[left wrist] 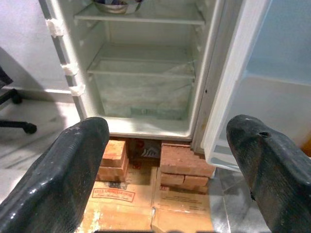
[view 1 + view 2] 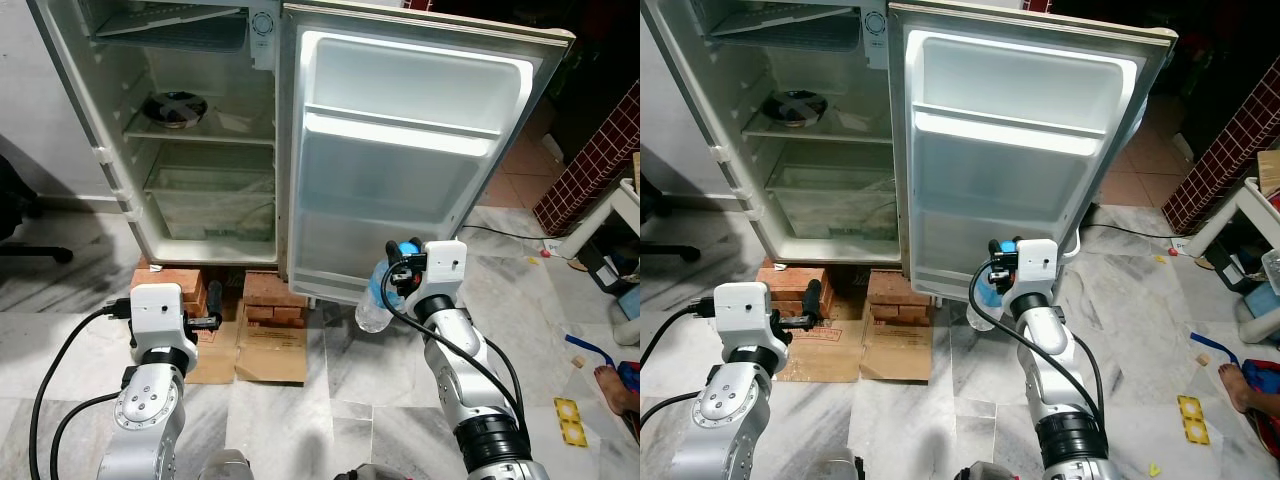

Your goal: Restocking fridge

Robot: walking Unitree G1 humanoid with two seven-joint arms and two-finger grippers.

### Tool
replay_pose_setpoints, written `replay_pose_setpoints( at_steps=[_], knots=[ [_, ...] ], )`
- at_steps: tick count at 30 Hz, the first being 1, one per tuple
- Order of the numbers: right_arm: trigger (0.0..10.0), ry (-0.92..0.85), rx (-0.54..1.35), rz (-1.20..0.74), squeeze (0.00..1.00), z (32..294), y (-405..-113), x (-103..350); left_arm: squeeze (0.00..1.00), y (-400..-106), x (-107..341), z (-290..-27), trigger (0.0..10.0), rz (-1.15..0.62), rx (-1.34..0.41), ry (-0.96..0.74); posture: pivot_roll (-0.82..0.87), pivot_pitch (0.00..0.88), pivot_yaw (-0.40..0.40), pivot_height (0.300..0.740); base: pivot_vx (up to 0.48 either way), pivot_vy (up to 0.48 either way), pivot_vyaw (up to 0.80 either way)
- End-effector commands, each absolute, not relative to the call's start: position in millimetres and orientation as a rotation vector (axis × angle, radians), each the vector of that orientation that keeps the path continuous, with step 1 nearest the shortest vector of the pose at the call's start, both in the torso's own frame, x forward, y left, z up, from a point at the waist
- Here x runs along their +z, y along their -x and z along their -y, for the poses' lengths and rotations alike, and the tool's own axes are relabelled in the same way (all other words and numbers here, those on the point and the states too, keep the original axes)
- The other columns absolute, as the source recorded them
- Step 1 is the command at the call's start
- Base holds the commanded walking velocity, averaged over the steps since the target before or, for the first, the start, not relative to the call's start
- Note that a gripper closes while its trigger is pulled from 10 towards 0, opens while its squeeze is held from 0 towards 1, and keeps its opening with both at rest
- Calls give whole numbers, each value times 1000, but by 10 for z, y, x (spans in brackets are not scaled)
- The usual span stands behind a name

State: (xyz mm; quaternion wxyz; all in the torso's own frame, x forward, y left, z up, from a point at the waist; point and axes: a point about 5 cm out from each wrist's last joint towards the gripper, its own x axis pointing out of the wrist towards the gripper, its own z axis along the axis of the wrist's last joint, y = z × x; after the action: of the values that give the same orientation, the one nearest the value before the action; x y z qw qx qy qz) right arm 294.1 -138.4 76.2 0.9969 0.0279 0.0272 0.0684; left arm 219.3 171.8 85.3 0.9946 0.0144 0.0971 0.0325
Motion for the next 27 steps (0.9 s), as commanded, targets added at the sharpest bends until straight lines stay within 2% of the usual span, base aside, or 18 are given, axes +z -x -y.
replay_pose_setpoints(
  at_steps=[1, 16, 27],
  knots=[
    [10000, -55, 126, -26, 0, 1422, -2955, 843, 0, -2190, 913, -1697, 10000, -167, 53, -41, 108, 0, -70, 740, 247, 0, 0],
    [10000, -42, 142, -25, 0, 1409, -2949, 875, 0, -2183, 942, -1661, 10000, -153, 48, -34, 106, 0, -80, 740, 321, 0, 0],
    [10000, -43, 154, -27, 0, 1388, -2950, 883, 0, -2200, 944, -1665, 10000, -158, 49, -28, 103, 0, -79, 740, 358, 286, 0]
  ],
)
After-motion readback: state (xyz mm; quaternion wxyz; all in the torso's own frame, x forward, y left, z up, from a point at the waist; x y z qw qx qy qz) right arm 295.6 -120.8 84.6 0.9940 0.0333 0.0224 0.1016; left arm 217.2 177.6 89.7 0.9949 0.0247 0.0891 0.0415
